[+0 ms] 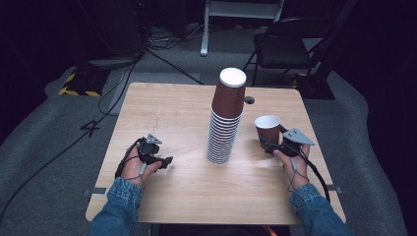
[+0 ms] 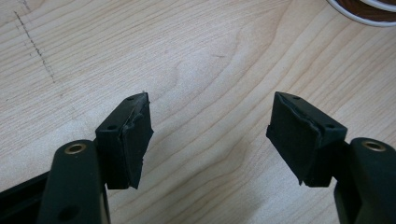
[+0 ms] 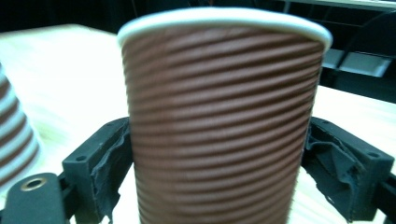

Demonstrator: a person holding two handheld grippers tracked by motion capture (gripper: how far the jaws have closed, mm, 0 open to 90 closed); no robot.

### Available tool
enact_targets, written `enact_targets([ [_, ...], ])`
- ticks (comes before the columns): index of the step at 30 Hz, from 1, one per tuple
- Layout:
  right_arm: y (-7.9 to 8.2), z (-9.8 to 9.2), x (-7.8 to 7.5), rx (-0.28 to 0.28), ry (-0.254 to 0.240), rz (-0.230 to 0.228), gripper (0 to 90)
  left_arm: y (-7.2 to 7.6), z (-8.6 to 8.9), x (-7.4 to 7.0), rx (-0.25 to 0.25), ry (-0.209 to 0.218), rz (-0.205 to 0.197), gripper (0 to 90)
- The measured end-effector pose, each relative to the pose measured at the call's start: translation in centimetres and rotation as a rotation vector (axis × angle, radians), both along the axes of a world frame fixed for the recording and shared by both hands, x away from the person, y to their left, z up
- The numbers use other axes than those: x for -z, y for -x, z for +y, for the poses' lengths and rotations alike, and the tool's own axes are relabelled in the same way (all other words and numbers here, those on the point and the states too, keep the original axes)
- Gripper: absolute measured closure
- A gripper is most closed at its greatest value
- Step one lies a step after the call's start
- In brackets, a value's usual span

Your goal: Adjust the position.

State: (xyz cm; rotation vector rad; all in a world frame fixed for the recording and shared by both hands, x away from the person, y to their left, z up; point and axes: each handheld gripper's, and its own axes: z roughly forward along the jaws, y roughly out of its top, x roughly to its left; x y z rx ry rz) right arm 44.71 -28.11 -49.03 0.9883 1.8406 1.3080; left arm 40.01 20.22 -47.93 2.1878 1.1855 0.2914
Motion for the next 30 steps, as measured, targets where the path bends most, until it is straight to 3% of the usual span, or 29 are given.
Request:
enact_targets([
  [4,0.4,-0.1,-0.1,0.015,0.045,0.038,13.8,0.1,0.0,0.0,-0.002,0.0,0.0,30.3],
  [16,1.9,0.1,-0.8,0.073,0.107,0.101,13.6,0.2,0.1,0.1,-0.005,0.005,0.006,30.2],
  [25,3.4,-0.7,-1.2,0.041,0.082,0.104,13.4,0.1,-0.1,0.2,-0.003,0.003,0.009,30.2],
  [30,4.3,-1.5,-2.0,0.025,0.043,0.109,13.4,0.0,0.1,0.2,-0.003,0.007,0.007,30.2],
])
